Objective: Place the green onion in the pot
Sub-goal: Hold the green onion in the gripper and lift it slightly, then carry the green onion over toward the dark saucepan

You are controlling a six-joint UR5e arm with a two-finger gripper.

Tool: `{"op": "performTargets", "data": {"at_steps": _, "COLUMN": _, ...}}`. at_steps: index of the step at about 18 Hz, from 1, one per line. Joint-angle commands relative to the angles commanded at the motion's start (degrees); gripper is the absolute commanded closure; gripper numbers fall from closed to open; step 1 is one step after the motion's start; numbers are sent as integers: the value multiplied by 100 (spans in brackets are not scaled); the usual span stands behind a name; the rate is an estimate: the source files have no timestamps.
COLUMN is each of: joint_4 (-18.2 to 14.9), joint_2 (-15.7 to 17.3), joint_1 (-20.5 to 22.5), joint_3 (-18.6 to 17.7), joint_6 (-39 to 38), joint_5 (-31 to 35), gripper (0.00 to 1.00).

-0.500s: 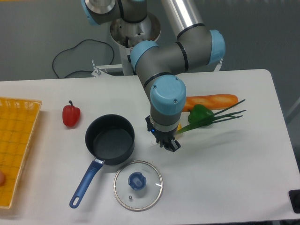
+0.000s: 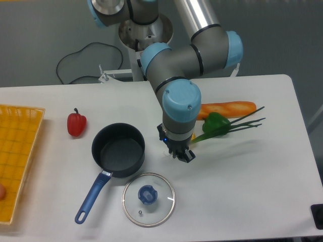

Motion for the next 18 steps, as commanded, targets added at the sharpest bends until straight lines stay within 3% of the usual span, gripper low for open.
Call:
{"op": "performTargets", "data": {"at_steps": 5, "joint_4": -18, "joint_2": 132, "joint_1": -9, "joint_3": -9, "joint_6": -274, "joint_5": -35, "gripper": 77}}
{"op": "performTargets", "data": {"at_steps": 10, "joint_4": 0, "joint_2": 246, "joint_1": -88, "joint_3": -9, "joint_6": -792, "joint_5": -580, "gripper": 77}}
{"op": "performTargets", "data": {"at_steps": 18, "joint_4": 9, "joint_2": 369, "joint_1": -729, "joint_3": -17, "joint_6": -2180, "joint_5": -878, "gripper": 77}}
